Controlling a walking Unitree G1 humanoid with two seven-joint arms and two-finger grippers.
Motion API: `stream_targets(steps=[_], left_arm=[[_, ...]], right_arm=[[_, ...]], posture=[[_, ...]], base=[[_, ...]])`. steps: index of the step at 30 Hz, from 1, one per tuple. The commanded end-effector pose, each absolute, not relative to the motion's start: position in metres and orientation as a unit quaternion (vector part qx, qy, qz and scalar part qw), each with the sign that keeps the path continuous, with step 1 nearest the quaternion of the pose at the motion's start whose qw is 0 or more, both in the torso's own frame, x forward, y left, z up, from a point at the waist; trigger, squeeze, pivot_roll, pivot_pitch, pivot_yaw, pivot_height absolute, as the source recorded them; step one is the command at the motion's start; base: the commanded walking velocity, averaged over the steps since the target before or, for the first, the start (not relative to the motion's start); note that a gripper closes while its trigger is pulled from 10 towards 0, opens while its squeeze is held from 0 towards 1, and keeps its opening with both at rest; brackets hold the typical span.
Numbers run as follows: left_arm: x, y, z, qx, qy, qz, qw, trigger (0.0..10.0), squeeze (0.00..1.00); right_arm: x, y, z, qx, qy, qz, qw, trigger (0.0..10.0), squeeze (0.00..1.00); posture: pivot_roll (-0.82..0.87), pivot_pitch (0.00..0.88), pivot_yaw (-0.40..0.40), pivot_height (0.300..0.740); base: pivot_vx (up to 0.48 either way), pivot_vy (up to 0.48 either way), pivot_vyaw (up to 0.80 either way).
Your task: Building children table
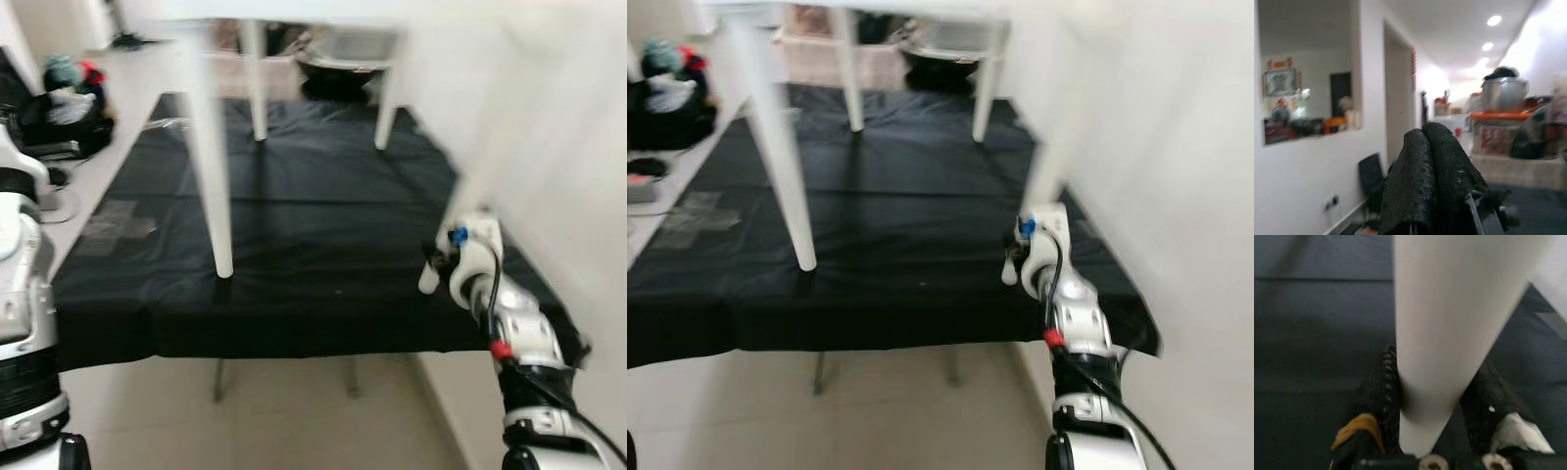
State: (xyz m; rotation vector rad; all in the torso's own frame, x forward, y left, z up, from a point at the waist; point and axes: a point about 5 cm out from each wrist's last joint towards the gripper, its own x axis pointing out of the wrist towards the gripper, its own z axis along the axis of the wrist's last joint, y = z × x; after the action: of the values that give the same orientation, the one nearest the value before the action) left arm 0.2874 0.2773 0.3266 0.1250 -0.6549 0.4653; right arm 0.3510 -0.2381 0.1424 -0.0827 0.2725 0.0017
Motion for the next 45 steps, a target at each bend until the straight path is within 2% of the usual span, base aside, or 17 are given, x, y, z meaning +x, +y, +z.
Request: stream_targets(steps=[1,3,4,5,6,10,11,12,22,27,31,32,38,39,40,41,45], left_arm=[[0.291,0.27,0.332,0.068,-0.323,0.21,0.92,10.0,0.0],[0.295,0.265,0.338,0.067,-0.328,0.198,0.921,10.0,0.0],[0.299,0.256,0.343,0.065,-0.333,0.179,0.923,10.0,0.0],[0.299,0.256,0.343,0.065,-0.333,0.179,0.923,10.0,0.0],[0.301,0.251,0.341,0.06,-0.329,0.171,0.927,10.0,0.0],[0.303,0.242,0.328,0.051,-0.31,0.159,0.936,10.0,0.0],[0.304,0.238,0.32,0.048,-0.298,0.155,0.941,10.0,0.0],[0.303,0.234,0.312,0.047,-0.288,0.151,0.944,10.0,0.0],[0.297,0.226,0.281,0.054,-0.246,0.142,0.957,10.0,0.0],[0.285,0.215,0.252,0.078,-0.208,0.098,0.97,10.0,0.0],[0.283,0.21,0.246,0.081,-0.199,0.088,0.973,10.0,0.0],[0.276,0.198,0.227,0.097,-0.174,0.059,0.978,10.0,0.0],[0.264,0.177,0.192,0.108,-0.122,0.006,0.987,10.0,0.0],[0.261,0.172,0.182,0.108,-0.105,-0.007,0.989,10.0,0.0],[0.259,0.169,0.176,0.108,-0.094,-0.016,0.99,10.0,0.0],[0.256,0.166,0.168,0.109,-0.08,-0.025,0.991,10.0,0.0],[0.251,0.161,0.143,0.112,-0.033,-0.041,0.992,10.0,0.0]], right_arm=[[0.347,-0.222,0.114,-0.052,0.194,0.023,0.979,0.0,0.0],[0.349,-0.215,0.114,-0.054,0.19,0.035,0.98,0.0,0.0],[0.351,-0.204,0.117,-0.056,0.18,0.061,0.98,3.1,0.0],[0.351,-0.204,0.117,-0.056,0.18,0.061,0.98,3.1,0.0],[0.35,-0.201,0.118,-0.06,0.173,0.069,0.981,10.0,0.0],[0.35,-0.202,0.12,-0.052,0.165,0.072,0.982,10.0,0.0],[0.349,-0.204,0.122,-0.05,0.154,0.074,0.984,10.0,0.71],[0.348,-0.206,0.126,-0.045,0.139,0.083,0.986,10.0,1.0],[0.327,-0.233,0.14,-0.027,0.063,0.108,0.992,10.0,1.0],[0.287,-0.25,0.13,0.009,0.056,0.111,0.992,10.0,1.0],[0.28,-0.249,0.125,0.013,0.061,0.12,0.991,10.0,1.0],[0.263,-0.235,0.116,0.026,0.063,0.152,0.986,10.0,1.0],[0.25,-0.209,0.109,0.037,0.056,0.176,0.982,10.0,1.0],[0.25,-0.203,0.108,0.037,0.052,0.176,0.982,10.0,0.44],[0.25,-0.199,0.108,0.037,0.049,0.176,0.982,10.0,0.44],[0.251,-0.195,0.108,0.034,0.045,0.169,0.984,10.0,0.0],[0.254,-0.187,0.109,0.037,0.033,0.155,0.987,10.0,0.0]], posture=[[-0.05,0.1,-0.056,0.74],[-0.04,0.109,-0.045,0.74],[-0.05,0.116,-0.037,0.74],[-0.05,0.116,-0.037,0.74],[-0.05,0.121,-0.033,0.74],[-0.06,0.126,-0.031,0.74],[-0.06,0.126,-0.032,0.74],[-0.06,0.126,-0.032,0.74],[-0.07,0.111,-0.044,0.74],[-0.08,0.073,-0.047,0.74],[-0.08,0.069,-0.047,0.74],[-0.08,0.02,-0.049,0.74],[-0.09,0.0,-0.05,0.74],[-0.09,0.0,-0.049,0.74],[-0.09,0.0,-0.049,0.74],[-0.09,0.0,-0.05,0.74],[-0.08,0.0,-0.052,0.74]], base=[[0.0,0.0,0.0],[0.0,0.0,0.0],[0.0,0.0,0.0],[0.0,0.0,0.0],[0.0,0.0,0.0],[0.0,0.0,0.0],[0.0,0.0,0.0],[0.0,0.0,0.0],[0.0,0.0,0.0],[0.0,0.0,0.0],[0.0,0.0,0.0],[0.0,0.0,0.0],[0.0,0.0,0.0],[0.0,0.0,0.0],[0.0,0.0,0.0],[0.0,0.0,0.0],[0.0,0.0,0.0]])
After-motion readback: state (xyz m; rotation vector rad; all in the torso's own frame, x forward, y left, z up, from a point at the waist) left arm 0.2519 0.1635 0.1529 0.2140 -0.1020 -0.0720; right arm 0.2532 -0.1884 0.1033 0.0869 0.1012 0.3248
